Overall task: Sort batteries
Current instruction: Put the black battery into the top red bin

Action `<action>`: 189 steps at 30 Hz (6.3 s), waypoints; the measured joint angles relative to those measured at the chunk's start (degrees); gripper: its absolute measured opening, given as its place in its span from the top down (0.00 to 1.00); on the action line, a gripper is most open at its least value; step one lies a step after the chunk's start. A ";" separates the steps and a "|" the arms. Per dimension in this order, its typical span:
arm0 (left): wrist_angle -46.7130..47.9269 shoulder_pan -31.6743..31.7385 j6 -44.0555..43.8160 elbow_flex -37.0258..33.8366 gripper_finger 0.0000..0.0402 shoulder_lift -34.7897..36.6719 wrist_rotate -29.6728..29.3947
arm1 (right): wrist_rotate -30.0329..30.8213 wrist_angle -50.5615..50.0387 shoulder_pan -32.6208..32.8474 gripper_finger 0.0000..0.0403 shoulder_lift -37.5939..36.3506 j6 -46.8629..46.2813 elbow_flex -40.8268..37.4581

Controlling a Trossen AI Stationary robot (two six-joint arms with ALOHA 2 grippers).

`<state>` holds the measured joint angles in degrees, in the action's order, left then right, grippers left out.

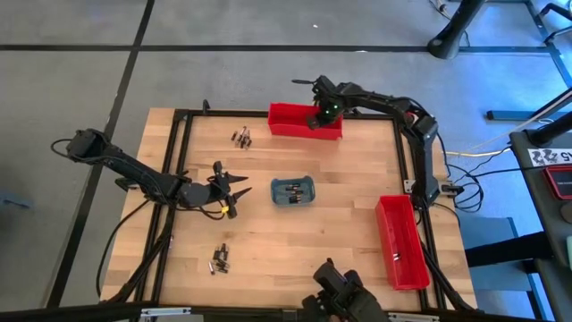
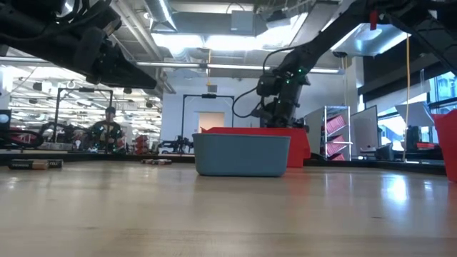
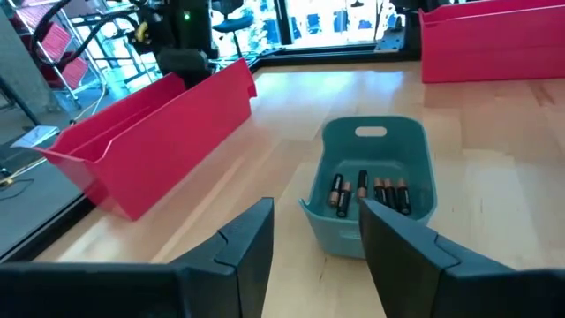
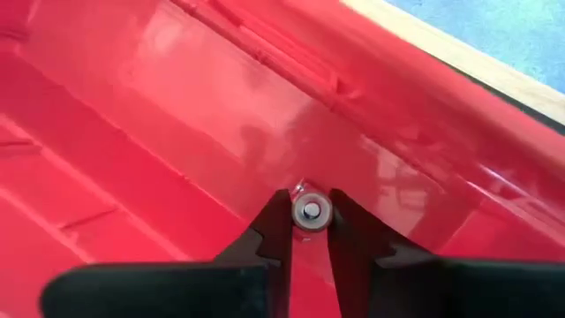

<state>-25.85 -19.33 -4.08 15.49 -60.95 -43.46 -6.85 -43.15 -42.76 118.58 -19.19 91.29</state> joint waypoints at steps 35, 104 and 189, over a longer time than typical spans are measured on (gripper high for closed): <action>11.14 -2.66 -7.04 2.04 0.61 5.97 4.46 | 2.36 -2.55 7.49 0.58 -12.42 15.16 7.63; 74.40 -14.73 -54.35 4.12 0.44 7.31 16.77 | 12.87 2.58 48.37 0.58 -12.34 29.31 2.66; -7.85 -5.73 14.78 2.73 0.90 7.69 8.63 | -12.80 81.50 43.81 0.58 -10.29 27.15 -19.61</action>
<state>-33.69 -25.06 10.70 18.22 -53.25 -34.83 -19.65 38.35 1.04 108.29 7.97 71.68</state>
